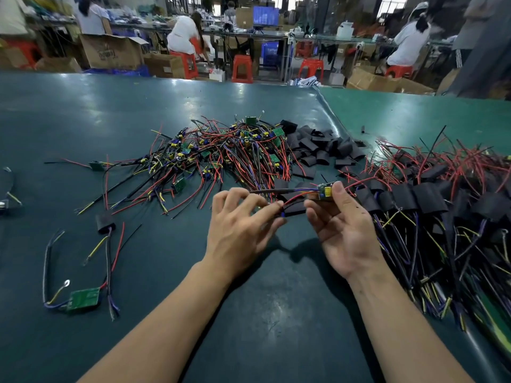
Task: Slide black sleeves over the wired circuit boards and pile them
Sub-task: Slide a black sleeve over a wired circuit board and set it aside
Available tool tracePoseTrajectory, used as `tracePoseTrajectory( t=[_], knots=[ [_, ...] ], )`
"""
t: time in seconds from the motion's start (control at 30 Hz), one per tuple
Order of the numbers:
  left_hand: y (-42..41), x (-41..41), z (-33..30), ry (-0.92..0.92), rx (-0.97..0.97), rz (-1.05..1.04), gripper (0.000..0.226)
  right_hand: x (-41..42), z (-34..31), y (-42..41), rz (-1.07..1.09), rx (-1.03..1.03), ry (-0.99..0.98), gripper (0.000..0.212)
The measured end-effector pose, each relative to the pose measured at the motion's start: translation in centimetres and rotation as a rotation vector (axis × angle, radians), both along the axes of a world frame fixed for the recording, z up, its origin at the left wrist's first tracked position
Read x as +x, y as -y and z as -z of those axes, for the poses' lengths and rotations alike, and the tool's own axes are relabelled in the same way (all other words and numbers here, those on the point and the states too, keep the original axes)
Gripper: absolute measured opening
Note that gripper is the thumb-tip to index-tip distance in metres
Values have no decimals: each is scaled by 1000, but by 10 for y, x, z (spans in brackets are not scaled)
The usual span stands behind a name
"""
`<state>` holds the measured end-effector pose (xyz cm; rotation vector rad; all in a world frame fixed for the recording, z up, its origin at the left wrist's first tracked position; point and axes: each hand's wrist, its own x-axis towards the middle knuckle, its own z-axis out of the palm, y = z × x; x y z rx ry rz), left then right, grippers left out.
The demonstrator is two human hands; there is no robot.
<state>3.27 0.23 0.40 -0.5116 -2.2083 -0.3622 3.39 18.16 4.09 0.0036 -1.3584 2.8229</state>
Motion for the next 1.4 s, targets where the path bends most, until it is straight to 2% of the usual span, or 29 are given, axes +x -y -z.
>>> tracePoseTrajectory(
  t=[0.1, 0.17, 0.3, 0.37, 0.43, 0.5, 0.6, 0.67, 0.8, 0.87, 0.93, 1.0, 1.03, 1.13, 1.23, 1.3, 1.4],
  knots=[
    [2, 1, 1, 15, 26, -37, 18, 1, 5, 0, -7, 91, -30, 16],
    [6, 1, 1, 57, 58, -140, 16, -1, 6, -4, 52, 122, -71, 14],
    [21, -3, -1, 71, 178, -424, 4, -4, 2, -22, 56, -43, -64, 25],
    [29, -5, -1, 54, 251, -513, 19, -3, 2, -27, -8, -145, -36, 27],
    [34, -4, -1, 105, 339, -497, 24, -2, 3, -25, -76, -158, -23, 27],
    [35, -2, 0, 148, 395, -389, 26, -2, 5, -17, -87, -54, -4, 32],
    [33, 1, -3, 134, 388, -193, 29, -5, 10, -8, 23, 123, -25, 22],
    [31, 2, -6, 163, 413, -166, 34, -7, 12, -7, 70, 129, -39, 22],
    [37, 3, -10, 342, 743, -227, 43, -7, 9, -22, -33, -26, -65, 39],
    [37, 2, -10, 397, 866, -201, 41, -8, 12, -19, 8, 45, -115, 43],
    [33, 4, -11, 349, 761, -282, 34, -11, 20, -8, 200, 265, -164, 26],
    [28, 4, -10, 217, 568, -364, 24, -14, 28, 1, 379, 534, -192, 20],
    [26, 4, -8, 164, 497, -336, 22, -16, 31, 2, 427, 652, -205, 18],
    [17, 6, -2, 67, 288, -126, 21, -21, 40, 0, 370, 899, -310, 14],
    [11, 5, 2, 85, 113, 65, 17, -27, 47, 4, 207, 1298, -325, 13],
    [11, 2, 3, 139, 59, 138, 12, -25, 47, 6, 161, 1309, -326, 10],
    [13, -2, 2, 266, 63, 163, 12, -19, 39, 6, 170, 848, -266, 6]
  ],
)
